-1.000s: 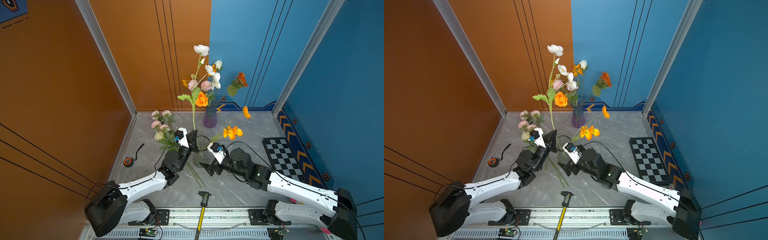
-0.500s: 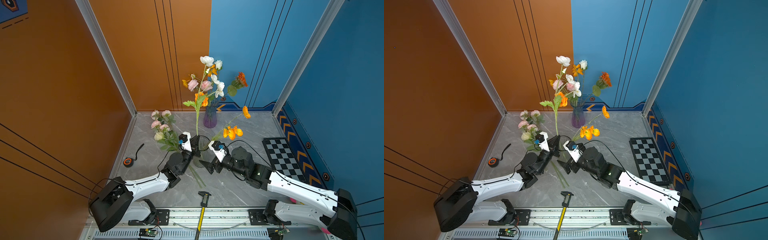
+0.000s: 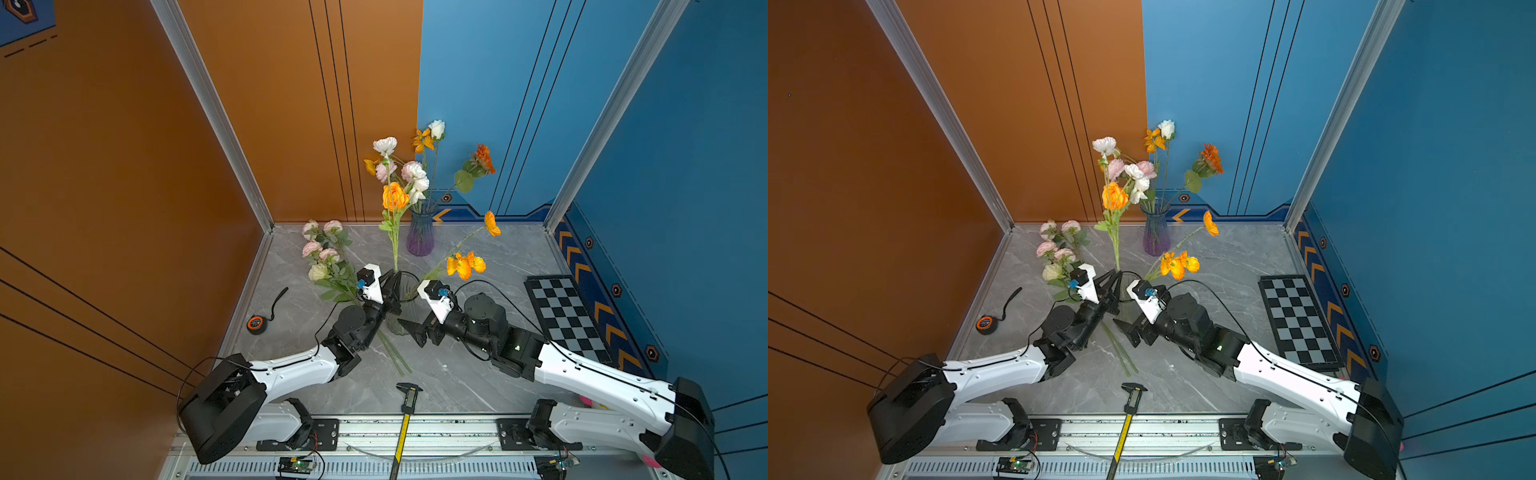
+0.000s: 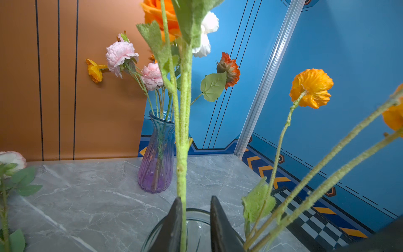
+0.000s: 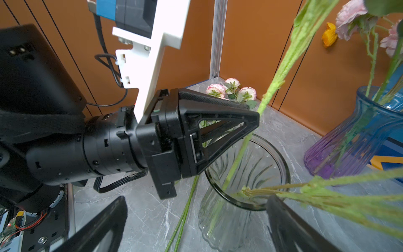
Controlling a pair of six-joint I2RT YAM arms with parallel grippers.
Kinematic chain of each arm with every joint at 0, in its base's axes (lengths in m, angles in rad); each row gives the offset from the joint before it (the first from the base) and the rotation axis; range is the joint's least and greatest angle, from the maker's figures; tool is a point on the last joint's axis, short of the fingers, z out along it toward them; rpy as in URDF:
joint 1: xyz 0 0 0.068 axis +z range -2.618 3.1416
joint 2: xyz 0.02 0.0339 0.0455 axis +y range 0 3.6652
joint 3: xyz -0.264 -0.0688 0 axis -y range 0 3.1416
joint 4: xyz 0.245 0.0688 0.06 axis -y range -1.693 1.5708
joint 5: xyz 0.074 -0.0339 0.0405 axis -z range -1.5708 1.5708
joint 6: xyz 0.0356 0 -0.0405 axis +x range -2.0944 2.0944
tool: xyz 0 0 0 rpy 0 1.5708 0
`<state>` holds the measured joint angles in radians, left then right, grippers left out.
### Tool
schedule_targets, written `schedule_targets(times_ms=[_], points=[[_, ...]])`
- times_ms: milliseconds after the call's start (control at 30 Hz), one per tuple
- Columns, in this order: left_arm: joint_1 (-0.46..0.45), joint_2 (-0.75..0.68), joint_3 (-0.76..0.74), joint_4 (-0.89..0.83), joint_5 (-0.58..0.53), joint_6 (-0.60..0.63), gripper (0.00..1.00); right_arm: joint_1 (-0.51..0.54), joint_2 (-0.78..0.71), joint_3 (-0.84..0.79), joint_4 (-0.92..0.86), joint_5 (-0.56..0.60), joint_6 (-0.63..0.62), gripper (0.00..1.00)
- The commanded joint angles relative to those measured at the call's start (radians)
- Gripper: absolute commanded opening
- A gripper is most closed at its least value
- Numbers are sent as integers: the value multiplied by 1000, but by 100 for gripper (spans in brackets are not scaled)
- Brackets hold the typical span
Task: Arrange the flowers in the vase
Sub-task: 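Open the left gripper to release the white flowers in the vase, then move the left gripper down to the pink rose stems on the table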
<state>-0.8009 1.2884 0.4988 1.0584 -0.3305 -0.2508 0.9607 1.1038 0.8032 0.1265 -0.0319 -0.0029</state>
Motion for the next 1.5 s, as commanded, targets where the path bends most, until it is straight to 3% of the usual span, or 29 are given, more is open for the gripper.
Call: schedule_targets(times_ms=[0, 233, 400, 533, 733, 800, 833, 933, 1000, 1067, 1267, 1467], points=[[-12, -23, -10, 28, 13, 15, 27, -7, 9, -7, 24, -24, 11, 100], [-7, -71, -8, 23, 19, 58, 40, -7, 17, -9, 41, -22, 12, 100], [11, -131, -1, -20, 49, 101, 56, -7, 24, -7, 52, -22, 12, 100], [78, -238, 89, -338, 26, 100, 59, -2, 20, -7, 59, -7, 3, 100], [278, -343, 180, -739, -24, -2, 60, 51, 20, 28, 31, 76, -72, 100], [368, -336, 227, -915, -42, -90, 57, 63, 26, 33, 28, 74, -81, 100], [420, -315, 253, -995, -25, -133, 55, 68, 30, 33, 29, 73, -84, 100], [588, -187, 325, -1146, 199, -238, 51, 83, 48, 37, 24, 70, -91, 100], [659, -71, 358, -1147, 379, -276, 44, 94, 65, 45, 21, 61, -89, 100], [685, 36, 391, -1117, 478, -298, 38, 107, 83, 52, 19, 59, -86, 100], [696, 310, 551, -1031, 475, -325, 32, 178, 143, 93, 10, 127, -75, 100], [716, 567, 792, -1103, 449, -331, 33, 198, 227, 162, 7, 207, -3, 100]])
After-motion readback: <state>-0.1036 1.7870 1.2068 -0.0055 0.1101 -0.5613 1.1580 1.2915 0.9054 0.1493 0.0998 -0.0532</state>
